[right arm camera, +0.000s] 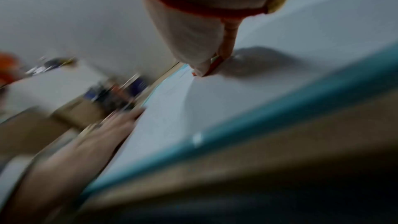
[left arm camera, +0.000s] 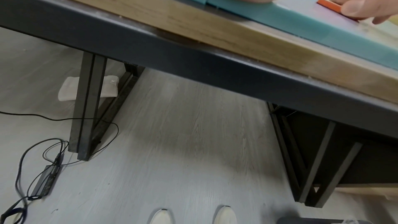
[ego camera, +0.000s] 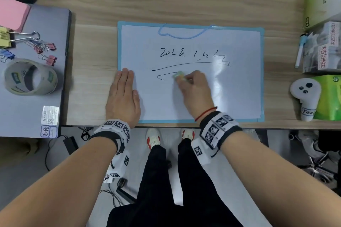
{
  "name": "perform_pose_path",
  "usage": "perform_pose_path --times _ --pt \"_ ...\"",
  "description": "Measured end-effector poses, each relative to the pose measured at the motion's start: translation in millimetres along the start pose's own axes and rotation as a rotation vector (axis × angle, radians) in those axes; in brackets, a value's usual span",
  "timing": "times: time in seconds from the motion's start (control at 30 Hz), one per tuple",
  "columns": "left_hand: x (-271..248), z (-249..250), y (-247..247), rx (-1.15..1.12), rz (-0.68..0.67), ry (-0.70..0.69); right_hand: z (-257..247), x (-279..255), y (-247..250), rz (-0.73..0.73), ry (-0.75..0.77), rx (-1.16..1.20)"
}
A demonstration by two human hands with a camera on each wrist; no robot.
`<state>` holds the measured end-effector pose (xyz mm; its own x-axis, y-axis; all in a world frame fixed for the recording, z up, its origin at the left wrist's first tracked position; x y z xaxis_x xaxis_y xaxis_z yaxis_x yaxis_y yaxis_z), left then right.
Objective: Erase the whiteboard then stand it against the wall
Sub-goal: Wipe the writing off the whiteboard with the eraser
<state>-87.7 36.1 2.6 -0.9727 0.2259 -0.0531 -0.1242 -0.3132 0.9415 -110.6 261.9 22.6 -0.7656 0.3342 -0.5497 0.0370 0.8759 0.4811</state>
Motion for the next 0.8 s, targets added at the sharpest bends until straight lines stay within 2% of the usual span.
perform_pose_path --times 0.07,0.1,0.17,0.27,0.33,0.43,0.47,0.57,0.7,0.73,0.8 --pt "0.0 -0.6 -0.1 0.013 -0.004 0.002 1.2 -9.0 -6.1 -0.085 0.012 -0.070" --pt "0.0 -0.9 0.0 0.016 -0.005 0.004 2.1 -3.7 1.3 -0.049 0.020 -0.059" --pt "-0.3 -1.3 -0.9 0.018 -0.012 0.012 9.6 19.4 31.9 0.124 0.047 -0.066" --pt "-0.2 -2.0 -2.0 0.021 -0.016 0.022 14.6 39.7 72.2 0.377 0.137 -0.262" --pt "0.6 -2.4 -2.5 0.025 -0.023 0.029 16.2 32.3 66.8 0.343 0.140 -0.153" --pt "1.4 -3.0 -2.4 0.026 -0.031 0.045 21.9 4.1 36.5 0.081 -0.015 -0.033" --pt "1.5 -2.8 -2.6 0.026 -0.031 0.047 26.6 -4.5 35.8 0.048 -0.048 -0.019" --pt "1.8 -2.6 -3.5 0.025 -0.032 0.052 54.0 -5.2 71.8 0.180 -0.091 0.043" --pt "2.4 -3.5 -5.0 0.028 -0.034 0.050 80.7 -2.0 132.4 0.495 -0.030 -0.131" --pt "2.7 -4.1 -5.3 0.028 -0.033 0.048 81.5 -5.7 132.2 0.511 -0.021 -0.156" --pt "2.7 -4.3 -5.3 0.032 -0.033 0.044 77.8 -18.5 110.7 0.406 0.025 -0.188"
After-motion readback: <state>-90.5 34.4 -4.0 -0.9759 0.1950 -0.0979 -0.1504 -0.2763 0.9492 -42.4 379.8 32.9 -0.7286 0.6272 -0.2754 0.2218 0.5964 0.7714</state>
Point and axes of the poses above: each hand's wrist, its own x-axis towards the middle knuckle, its own y-axis out of the back of the hand, z = x × y, the point moved 3 cm from there along x, towards the middle knuckle, and after that the axes turned 9 degrees about -y, right-handed, at the moved point
